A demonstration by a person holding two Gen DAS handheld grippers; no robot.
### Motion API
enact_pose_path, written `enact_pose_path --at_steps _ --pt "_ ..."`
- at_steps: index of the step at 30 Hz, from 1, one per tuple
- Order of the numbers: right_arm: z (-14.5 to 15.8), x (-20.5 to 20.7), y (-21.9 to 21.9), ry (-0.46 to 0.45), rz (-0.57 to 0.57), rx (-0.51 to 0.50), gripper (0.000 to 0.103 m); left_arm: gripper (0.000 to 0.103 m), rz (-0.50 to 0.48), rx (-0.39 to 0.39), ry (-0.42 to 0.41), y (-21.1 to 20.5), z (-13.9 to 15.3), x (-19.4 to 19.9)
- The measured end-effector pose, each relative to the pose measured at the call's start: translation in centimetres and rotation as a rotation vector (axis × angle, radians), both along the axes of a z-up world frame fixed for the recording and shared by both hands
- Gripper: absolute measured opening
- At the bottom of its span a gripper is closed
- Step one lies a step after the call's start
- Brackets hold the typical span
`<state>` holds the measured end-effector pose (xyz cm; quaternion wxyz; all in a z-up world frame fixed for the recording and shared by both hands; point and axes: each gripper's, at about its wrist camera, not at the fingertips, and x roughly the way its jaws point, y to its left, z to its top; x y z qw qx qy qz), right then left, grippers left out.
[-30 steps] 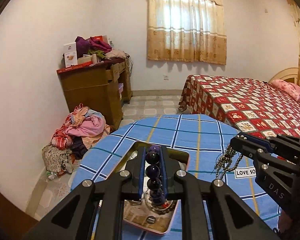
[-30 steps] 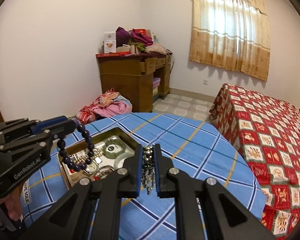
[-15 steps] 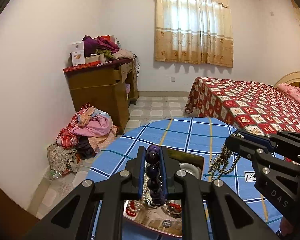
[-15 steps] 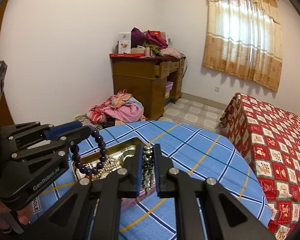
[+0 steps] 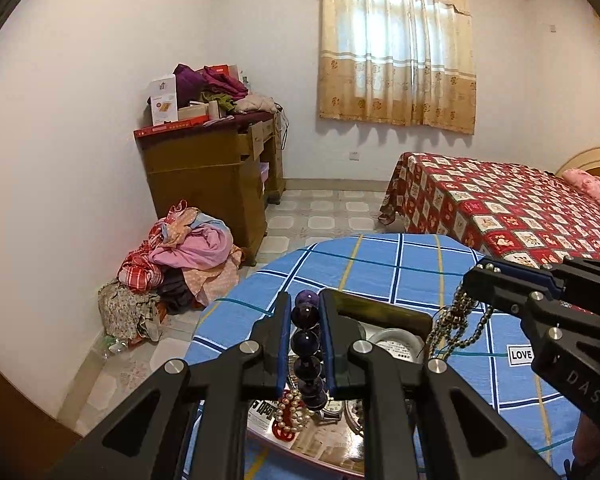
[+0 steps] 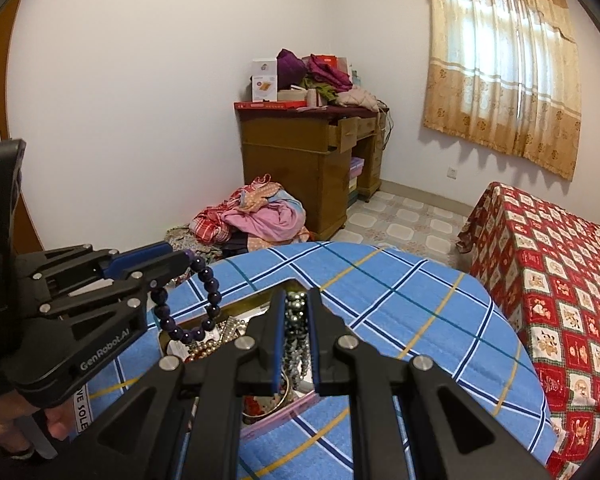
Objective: Organize jewelry
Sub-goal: 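Lower the purple bracelet into the tin with left tool while right tool drops gold chain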
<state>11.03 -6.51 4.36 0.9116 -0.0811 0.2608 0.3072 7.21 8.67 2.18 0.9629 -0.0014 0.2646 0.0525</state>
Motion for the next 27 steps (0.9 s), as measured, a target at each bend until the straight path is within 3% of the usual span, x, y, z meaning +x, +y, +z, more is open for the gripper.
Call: enact_pose_path --at_steps 27 --pt "-3.1 0.0 3.5 0.044 0.031 -0.041 0.013 0.014 0.026 -0.015 0.091 0.6 -4.3 1.6"
